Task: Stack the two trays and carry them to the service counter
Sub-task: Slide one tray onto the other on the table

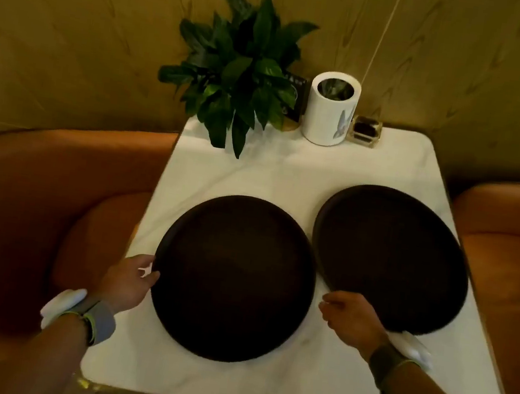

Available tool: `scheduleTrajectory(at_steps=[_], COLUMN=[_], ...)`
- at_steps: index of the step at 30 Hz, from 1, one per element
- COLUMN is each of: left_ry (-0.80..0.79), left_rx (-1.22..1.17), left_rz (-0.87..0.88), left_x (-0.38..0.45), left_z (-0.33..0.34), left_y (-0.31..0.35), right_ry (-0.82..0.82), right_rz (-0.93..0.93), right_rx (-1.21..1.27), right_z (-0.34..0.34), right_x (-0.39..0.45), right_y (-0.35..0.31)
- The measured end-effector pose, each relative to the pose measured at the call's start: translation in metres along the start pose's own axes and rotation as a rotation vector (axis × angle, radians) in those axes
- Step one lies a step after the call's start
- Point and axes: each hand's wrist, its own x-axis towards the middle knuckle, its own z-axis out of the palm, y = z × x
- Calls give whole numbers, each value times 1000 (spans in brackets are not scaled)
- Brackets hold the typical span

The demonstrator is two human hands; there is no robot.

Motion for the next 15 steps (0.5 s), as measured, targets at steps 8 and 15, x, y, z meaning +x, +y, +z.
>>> scheduleTrajectory(at_steps=[8,15], left_ry=[-51,-100], left_rx=[-76,-290], left_rz=[-73,-70], left_x=[49,62], left_z=[-4,3], left_y=[-23,-20], right_ry=[32,49], right_rz=[225,321], right_rx=[24,80], right_z=[28,39], right_x=[27,38], right_y=[-16,-20])
